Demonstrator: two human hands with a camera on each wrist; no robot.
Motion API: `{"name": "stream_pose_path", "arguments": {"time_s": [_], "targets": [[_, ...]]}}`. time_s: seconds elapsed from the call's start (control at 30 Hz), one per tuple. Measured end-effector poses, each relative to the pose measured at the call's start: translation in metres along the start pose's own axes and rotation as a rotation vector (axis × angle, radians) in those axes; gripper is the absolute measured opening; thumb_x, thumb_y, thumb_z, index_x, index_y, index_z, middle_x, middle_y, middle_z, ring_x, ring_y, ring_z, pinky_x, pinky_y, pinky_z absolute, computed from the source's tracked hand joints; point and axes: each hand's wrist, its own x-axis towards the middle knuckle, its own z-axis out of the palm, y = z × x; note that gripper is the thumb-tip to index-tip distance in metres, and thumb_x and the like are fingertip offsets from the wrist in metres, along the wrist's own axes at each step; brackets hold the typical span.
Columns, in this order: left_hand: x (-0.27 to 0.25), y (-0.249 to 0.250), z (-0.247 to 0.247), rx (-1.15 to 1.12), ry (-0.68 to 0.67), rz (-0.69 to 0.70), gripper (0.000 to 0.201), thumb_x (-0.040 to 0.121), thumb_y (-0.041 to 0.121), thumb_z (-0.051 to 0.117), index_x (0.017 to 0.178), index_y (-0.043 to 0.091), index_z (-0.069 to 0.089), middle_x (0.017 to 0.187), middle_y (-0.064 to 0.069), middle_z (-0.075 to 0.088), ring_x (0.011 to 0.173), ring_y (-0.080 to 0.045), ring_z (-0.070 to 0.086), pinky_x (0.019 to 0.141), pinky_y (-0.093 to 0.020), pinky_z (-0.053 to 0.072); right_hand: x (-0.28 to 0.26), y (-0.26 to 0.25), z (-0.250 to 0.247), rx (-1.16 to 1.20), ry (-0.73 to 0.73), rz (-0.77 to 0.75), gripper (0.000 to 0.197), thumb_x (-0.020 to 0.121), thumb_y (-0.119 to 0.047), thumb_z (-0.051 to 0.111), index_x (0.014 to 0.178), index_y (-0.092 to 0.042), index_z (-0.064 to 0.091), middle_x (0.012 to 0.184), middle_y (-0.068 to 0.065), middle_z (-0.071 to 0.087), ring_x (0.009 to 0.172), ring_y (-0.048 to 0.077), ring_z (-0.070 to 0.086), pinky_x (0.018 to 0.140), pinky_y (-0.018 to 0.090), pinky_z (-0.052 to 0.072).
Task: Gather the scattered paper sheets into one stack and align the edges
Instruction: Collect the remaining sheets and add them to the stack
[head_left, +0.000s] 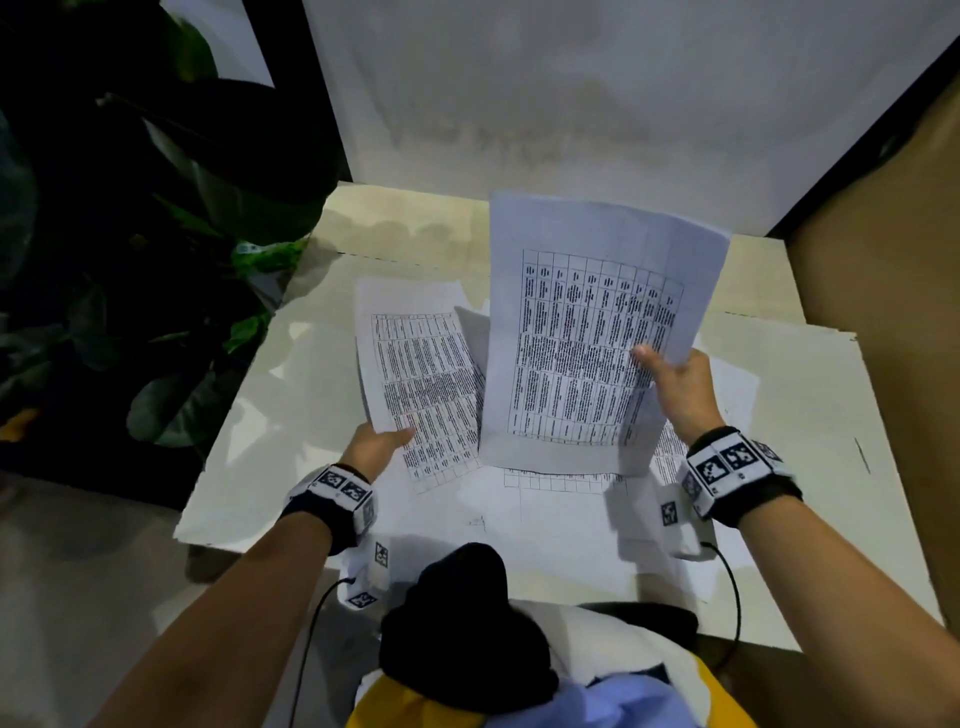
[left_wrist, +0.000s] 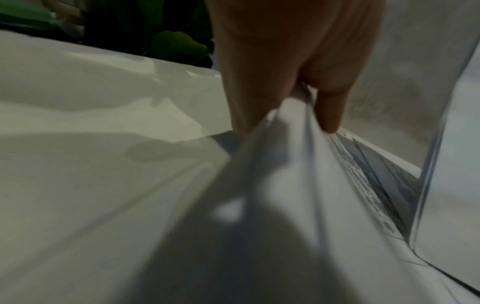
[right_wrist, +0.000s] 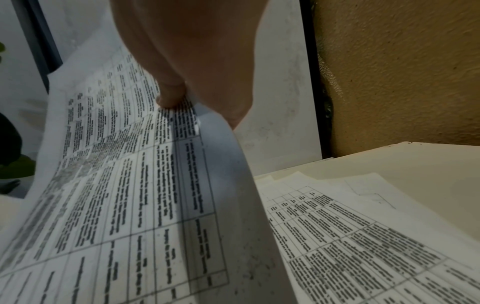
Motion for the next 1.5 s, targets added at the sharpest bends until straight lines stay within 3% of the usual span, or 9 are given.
{"name": "stream_pose_path", "arguments": {"time_s": [0.17, 0.33, 0.53, 0.73, 0.87, 1.0, 1.07, 1.2, 1.5], "targets": [[-0.011, 0.019, -0.002, 0.396, 0.011, 0.178, 0.053, 0.091, 0.027, 0.049, 0.131, -0.005, 0.035, 0.137, -0.022, 0.044, 0.123, -0.036, 0.045, 0.100, -0.038, 0.037, 0.002, -0.001, -0.004, -0.010, -0.013, -0.030, 0.030, 0.087, -0.023, 0.057, 0.061, -0.022, 0.042, 0.055, -0.002, 0.039, 0.043, 0.006, 0.038, 0.047, 0.021, 0.033], [-0.023, 0.042, -0.031, 0.292, 0.204, 0.418, 0.028, 0.091, 0.022, 0.048, 0.097, -0.004, 0.057, 0.088, -0.018, 0.058, 0.078, -0.026, 0.053, 0.070, -0.030, 0.039, 0.005, -0.002, -0.009, -0.043, -0.010, -0.048, 0.021, 0.086, -0.025, 0.059, 0.067, -0.020, 0.051, 0.061, 0.002, 0.050, 0.051, 0.012, 0.043, 0.053, 0.024, 0.038], [-0.044, 0.051, -0.054, 0.208, 0.313, 0.524, 0.019, 0.088, 0.020, 0.050, 0.075, 0.008, 0.054, 0.070, -0.012, 0.052, 0.060, -0.022, 0.044, 0.057, -0.030, 0.035, 0.003, 0.003, -0.005, -0.084, 0.047, 0.007, 0.026, 0.087, -0.023, 0.057, 0.064, -0.021, 0.048, 0.058, 0.000, 0.045, 0.048, 0.015, 0.040, 0.047, 0.027, 0.040], [-0.078, 0.076, -0.073, -0.066, 0.284, 0.750, 0.018, 0.090, 0.004, 0.048, 0.089, 0.018, 0.060, 0.084, -0.003, 0.064, 0.077, -0.013, 0.057, 0.071, -0.027, 0.047, 0.004, 0.001, -0.020, -0.117, 0.178, 0.019, 0.015, 0.089, -0.016, 0.056, 0.087, -0.003, 0.063, 0.078, 0.011, 0.056, 0.070, 0.022, 0.051, 0.063, 0.032, 0.047], [-0.093, 0.095, -0.078, -0.118, 0.322, 0.805, 0.016, 0.088, 0.005, 0.051, 0.102, -0.002, 0.057, 0.073, 0.001, 0.061, 0.051, 0.014, 0.055, 0.051, -0.004, 0.044, 0.008, 0.000, -0.034, -0.146, 0.269, 0.065, 0.018, 0.091, -0.010, 0.051, 0.098, -0.002, 0.065, 0.081, 0.010, 0.057, 0.072, 0.024, 0.053, 0.065, 0.031, 0.045], [-0.104, 0.101, -0.071, -0.053, 0.418, 0.632, 0.053, 0.088, 0.034, 0.052, 0.089, -0.019, 0.053, 0.083, -0.038, 0.058, 0.078, -0.039, 0.063, 0.085, -0.034, 0.049, 0.004, -0.009, -0.040, -0.130, 0.266, 0.053, 0.013, 0.091, -0.010, 0.050, 0.093, -0.008, 0.063, 0.074, 0.006, 0.056, 0.070, 0.023, 0.052, 0.062, 0.028, 0.041], [-0.109, 0.103, -0.066, -0.062, 0.383, 0.622, 0.070, 0.087, 0.039, 0.053, 0.103, -0.029, 0.046, 0.106, -0.050, 0.050, 0.100, -0.057, 0.052, 0.093, -0.048, 0.044, 0.000, -0.018, -0.041, -0.131, 0.263, 0.016, 0.011, 0.091, -0.012, 0.051, 0.091, -0.008, 0.061, 0.077, 0.008, 0.055, 0.061, 0.021, 0.049, 0.056, 0.023, 0.039], [-0.118, 0.108, -0.058, -0.136, 0.374, 0.632, 0.048, 0.087, 0.024, 0.056, 0.118, -0.013, 0.049, 0.122, -0.034, 0.054, 0.113, -0.046, 0.053, 0.098, -0.051, 0.043, 0.001, -0.024, -0.049, -0.113, 0.271, 0.029, 0.014, 0.091, -0.012, 0.051, 0.099, -0.006, 0.061, 0.083, 0.009, 0.055, 0.051, 0.012, 0.045, 0.047, 0.017, 0.032], [-0.119, 0.101, -0.052, -0.058, 0.248, 0.531, 0.056, 0.089, 0.022, 0.053, 0.116, -0.025, 0.040, 0.122, -0.043, 0.045, 0.111, -0.056, 0.045, 0.095, -0.060, 0.036, 0.001, -0.022, -0.053, -0.043, 0.085, 0.298, 0.038, 0.090, -0.008, 0.054, 0.125, 0.004, 0.047, 0.114, 0.015, 0.057, 0.096, 0.027, 0.054, 0.086, 0.032, 0.044]]}}
